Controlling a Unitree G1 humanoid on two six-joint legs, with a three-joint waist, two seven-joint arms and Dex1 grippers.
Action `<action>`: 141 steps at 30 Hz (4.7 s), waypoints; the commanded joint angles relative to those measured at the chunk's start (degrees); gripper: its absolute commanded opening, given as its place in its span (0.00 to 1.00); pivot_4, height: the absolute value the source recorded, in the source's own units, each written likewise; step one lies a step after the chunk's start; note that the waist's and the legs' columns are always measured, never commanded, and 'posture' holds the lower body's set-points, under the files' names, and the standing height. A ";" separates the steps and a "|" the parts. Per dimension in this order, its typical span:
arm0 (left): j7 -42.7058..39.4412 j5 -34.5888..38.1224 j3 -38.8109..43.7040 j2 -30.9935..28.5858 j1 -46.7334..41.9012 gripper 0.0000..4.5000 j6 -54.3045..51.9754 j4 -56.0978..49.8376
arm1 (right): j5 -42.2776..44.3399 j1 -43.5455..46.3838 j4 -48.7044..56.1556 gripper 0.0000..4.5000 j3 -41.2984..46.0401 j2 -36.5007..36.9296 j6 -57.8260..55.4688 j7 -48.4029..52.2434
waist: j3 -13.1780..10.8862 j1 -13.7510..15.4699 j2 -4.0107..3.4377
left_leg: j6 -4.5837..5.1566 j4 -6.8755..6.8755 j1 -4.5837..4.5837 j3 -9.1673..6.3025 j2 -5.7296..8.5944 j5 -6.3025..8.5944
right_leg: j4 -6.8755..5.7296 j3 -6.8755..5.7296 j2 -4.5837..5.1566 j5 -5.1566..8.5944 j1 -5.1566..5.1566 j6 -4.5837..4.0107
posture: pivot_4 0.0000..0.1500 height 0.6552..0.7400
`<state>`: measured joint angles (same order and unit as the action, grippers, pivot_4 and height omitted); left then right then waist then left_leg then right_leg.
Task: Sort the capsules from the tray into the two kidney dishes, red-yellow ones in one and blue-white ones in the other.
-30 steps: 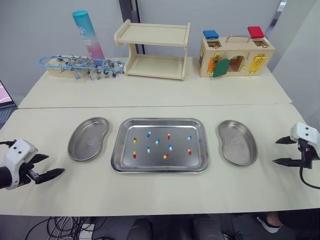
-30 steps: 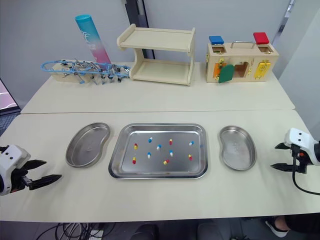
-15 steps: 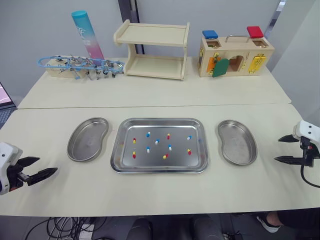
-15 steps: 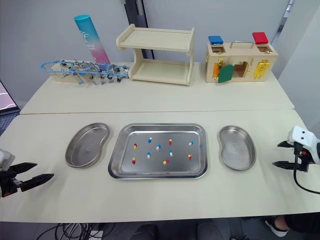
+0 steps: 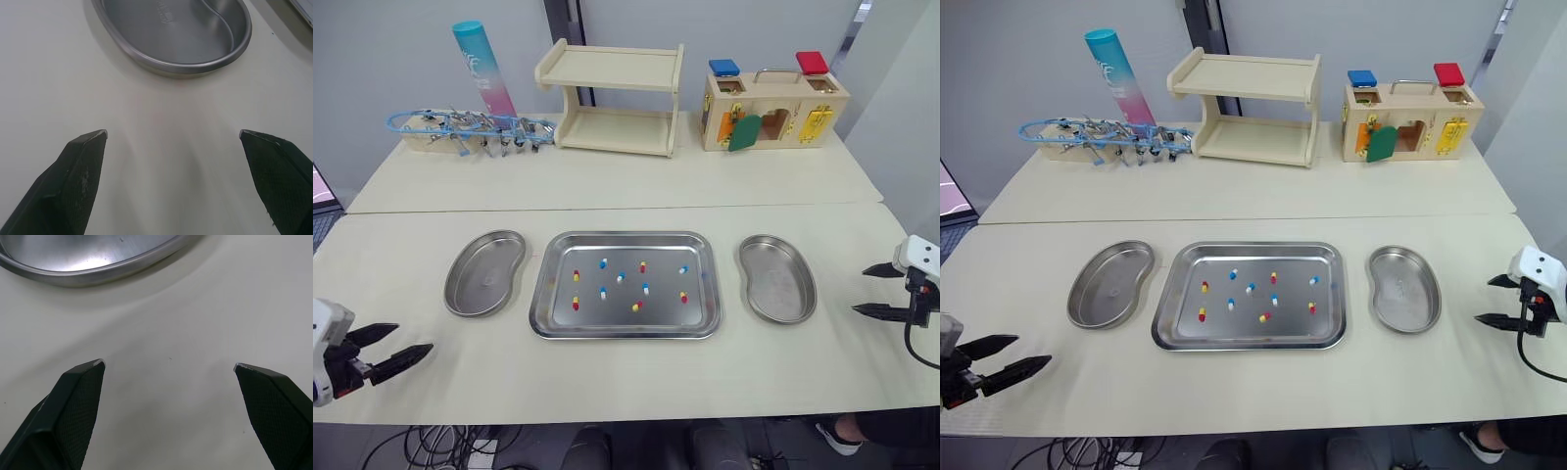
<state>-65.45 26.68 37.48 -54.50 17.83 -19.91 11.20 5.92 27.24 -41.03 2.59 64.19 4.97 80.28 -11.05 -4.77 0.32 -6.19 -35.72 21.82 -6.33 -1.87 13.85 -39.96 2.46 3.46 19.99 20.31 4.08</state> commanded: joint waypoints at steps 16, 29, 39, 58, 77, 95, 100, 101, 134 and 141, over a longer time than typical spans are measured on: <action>12.13 4.94 4.70 14.03 6.78 1.00 -3.74 -24.86 | 19.32 -27.39 65.92 0.99 6.15 -15.86 -19.18 -15.60 | 0.28 2.62 0.65 | 0.01 -0.12 0.07 -0.06 -0.02 0.04 | 0.18 -0.03 -0.02 -0.07 -0.12 0.12 | 1.00 1.00; 15.77 12.53 -6.70 5.90 -4.54 1.00 -17.70 -40.40 | 12.57 -34.79 71.98 0.99 -7.70 -30.87 -12.95 -26.85 | 0.43 2.90 0.90 | 0.01 -0.10 0.01 -0.11 -0.06 0.04 | 0.22 -0.03 -0.10 -0.10 -0.15 0.12 | 1.00 1.00; 3.91 7.07 -22.46 -2.13 -16.71 0.72 -12.58 -33.06 | 10.90 -37.00 75.96 1.00 -13.58 -32.65 -15.00 -31.53 | 0.41 2.51 0.86 | 0.02 -0.02 0.01 -0.08 -0.06 0.05 | 0.27 0.03 -0.14 -0.10 -0.10 0.11 | 1.00 1.00; -3.50 -11.78 -45.32 3.89 -39.95 0.59 2.88 -12.09 | 10.25 -38.90 77.47 1.00 -17.03 -33.54 -15.02 -35.95 | 0.41 2.98 0.89 | 0.03 -0.12 0.09 -0.15 -0.09 0.05 | 0.28 -0.05 -0.21 -0.10 -0.12 0.12 | 1.00 1.00; -14.70 -22.31 -53.65 9.26 -53.13 0.59 16.12 8.82 | 10.90 -38.48 79.19 1.00 -17.79 -33.50 -17.46 -37.37 | 0.41 2.85 0.89 | 0.03 -0.13 0.11 -0.17 -0.09 0.05 | 0.27 -0.05 -0.23 -0.10 -0.09 0.12 | 1.00 1.00; -16.36 -25.48 -54.10 10.57 -52.85 0.59 20.40 12.35 | 11.57 -37.45 79.57 1.00 -17.40 -33.43 -18.69 -38.11 | 0.41 2.83 0.89 | 0.03 -0.15 0.07 -0.17 -0.09 0.05 | 0.24 -0.05 -0.24 -0.10 -0.11 0.12 | 1.00 1.00; -17.76 -25.04 -54.12 10.03 -52.91 0.59 15.81 12.33 | 11.81 -36.71 79.19 1.00 -17.17 -33.46 -18.98 -38.15 | 0.42 2.72 0.89 | 0.03 -0.15 0.06 -0.17 -0.09 0.05 | 0.22 -0.04 -0.24 -0.10 -0.12 0.13 | 1.00 1.00; -17.97 -25.16 -54.21 9.95 -53.00 0.59 15.55 12.49 | 11.80 -36.63 79.13 1.00 -17.14 -33.44 -18.96 -38.13 | 0.42 2.72 0.89 | 0.03 -0.15 0.06 -0.17 -0.09 0.05 | 0.22 -0.04 -0.24 -0.10 -0.12 0.13 | 1.00 1.00; -13.58 -8.45 -34.37 0.59 -45.12 0.09 -8.85 -10.56 | 12.19 -33.22 75.66 1.00 -16.11 -32.05 -17.87 -35.02 | 0.38 1.89 0.92 | 0.03 -0.14 0.10 -0.23 -0.11 0.05 | 0.19 -0.05 -0.26 -0.10 -0.07 0.12 | 1.00 1.00; -2.76 -6.28 -16.94 -3.73 -32.68 0.09 -16.31 -10.61 | 13.62 -28.23 73.33 1.00 -17.14 -32.30 -18.17 -31.17 | 0.36 1.49 0.90 | 0.04 -0.11 0.07 -0.22 -0.20 0.06 | 0.16 -0.06 -0.31 -0.09 -0.04 0.12 | 1.00 1.00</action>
<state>-71.30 19.83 16.78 -57.75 -15.23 -35.85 0.59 18.28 -2.00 31.72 -14.60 32.49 -13.99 48.45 -10.69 -3.28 1.22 -6.15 -35.84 21.88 -6.54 -2.07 13.90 -39.80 2.40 3.15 19.89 20.26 4.19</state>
